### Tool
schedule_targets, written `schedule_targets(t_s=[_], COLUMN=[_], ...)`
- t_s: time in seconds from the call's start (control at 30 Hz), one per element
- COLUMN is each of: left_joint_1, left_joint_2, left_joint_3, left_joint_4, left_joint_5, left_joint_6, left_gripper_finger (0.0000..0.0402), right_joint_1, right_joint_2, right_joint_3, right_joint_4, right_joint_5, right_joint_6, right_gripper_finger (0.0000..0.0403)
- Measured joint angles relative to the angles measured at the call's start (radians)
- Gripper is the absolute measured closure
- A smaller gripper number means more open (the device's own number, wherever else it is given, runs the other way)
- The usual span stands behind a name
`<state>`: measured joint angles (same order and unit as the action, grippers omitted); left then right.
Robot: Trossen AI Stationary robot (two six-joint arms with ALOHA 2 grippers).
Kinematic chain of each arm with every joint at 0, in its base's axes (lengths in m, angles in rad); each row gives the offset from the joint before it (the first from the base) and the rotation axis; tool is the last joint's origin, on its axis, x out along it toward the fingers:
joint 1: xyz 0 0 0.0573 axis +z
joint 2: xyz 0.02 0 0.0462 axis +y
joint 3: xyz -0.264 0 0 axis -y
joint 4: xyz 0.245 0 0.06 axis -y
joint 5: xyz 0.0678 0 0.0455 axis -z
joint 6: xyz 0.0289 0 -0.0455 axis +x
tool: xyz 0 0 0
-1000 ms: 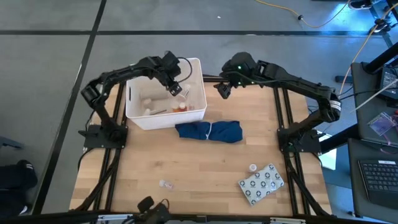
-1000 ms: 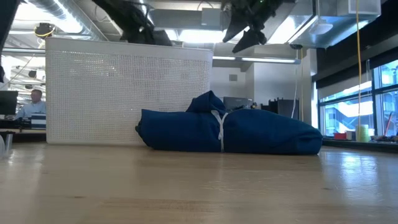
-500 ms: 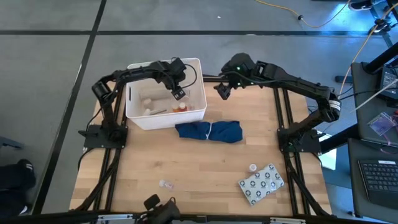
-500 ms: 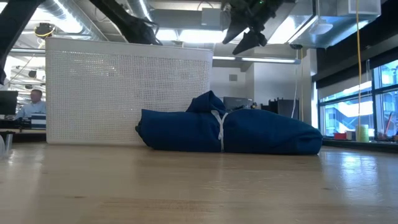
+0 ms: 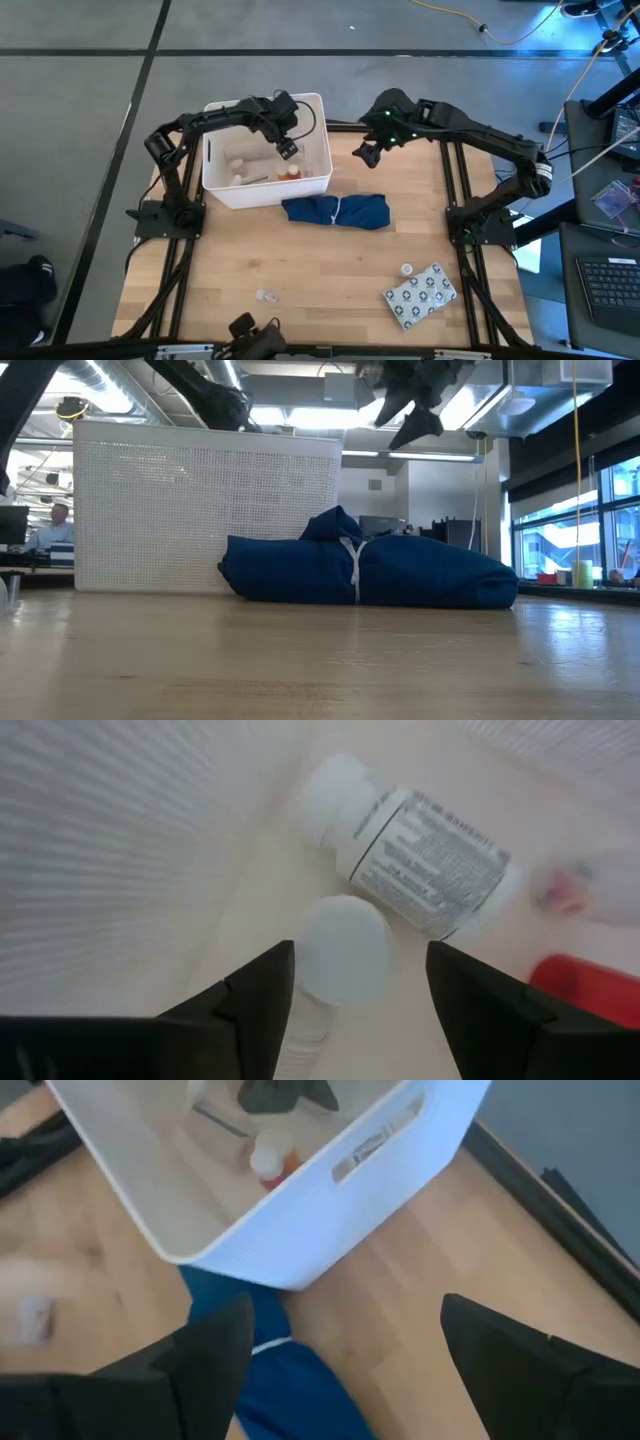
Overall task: Pick & place medical supplies in basket/bin
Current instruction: Put the white pill bottle into the white container, then put the right transparent pill bottle into the white container
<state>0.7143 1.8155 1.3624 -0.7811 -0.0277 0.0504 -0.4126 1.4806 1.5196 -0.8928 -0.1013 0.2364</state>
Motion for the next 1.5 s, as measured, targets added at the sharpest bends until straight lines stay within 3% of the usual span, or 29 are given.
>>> schedule_targets(t_s=[0.27, 0.43, 0.7, 0.9, 1.03, 1.2, 1.5], left_joint_1=[0.007, -0.016, -0.233, -0.483, -0.588, -0.656, -0.703], left_joint_2=[-0.199, -0.365, -0.547, -0.516, -0.461, -0.384, -0.265], left_joint_3=[0.000, 0.000, 0.001, 0.001, 0.000, 0.000, 0.000], left_joint_4=[0.019, 0.099, 0.283, 0.389, 0.433, 0.447, 0.492], left_joint_5=[-0.007, 0.030, 0.176, 0.144, 0.059, 0.007, -0.003], left_joint_6=[-0.043, -0.091, -0.172, -0.216, -0.293, -0.374, -0.428], left_gripper_finger=[0.0186, 0.0195, 0.0220, 0.0225, 0.0222, 0.0225, 0.0227], right_joint_1=[0.054, 0.164, 0.457, 0.649, 0.771, 0.896, 0.981], right_joint_2=[-0.105, -0.113, -0.125, -0.173, -0.198, -0.187, -0.093], right_joint_3=[0.000, 0.000, -0.071, -0.147, -0.220, -0.332, -0.516], right_joint_4=[-0.145, -0.335, -0.427, -0.426, -0.410, -0.321, -0.177], right_joint_5=[0.001, 0.010, 0.101, 0.125, 0.131, 0.211, 0.151], right_joint_6=[0.130, 0.224, 0.420, 0.602, 0.777, 0.920, 1.044], right_gripper_finger=[0.0085, 0.0085, 0.0085, 0.0085, 0.0085, 0.0085, 0.0085])
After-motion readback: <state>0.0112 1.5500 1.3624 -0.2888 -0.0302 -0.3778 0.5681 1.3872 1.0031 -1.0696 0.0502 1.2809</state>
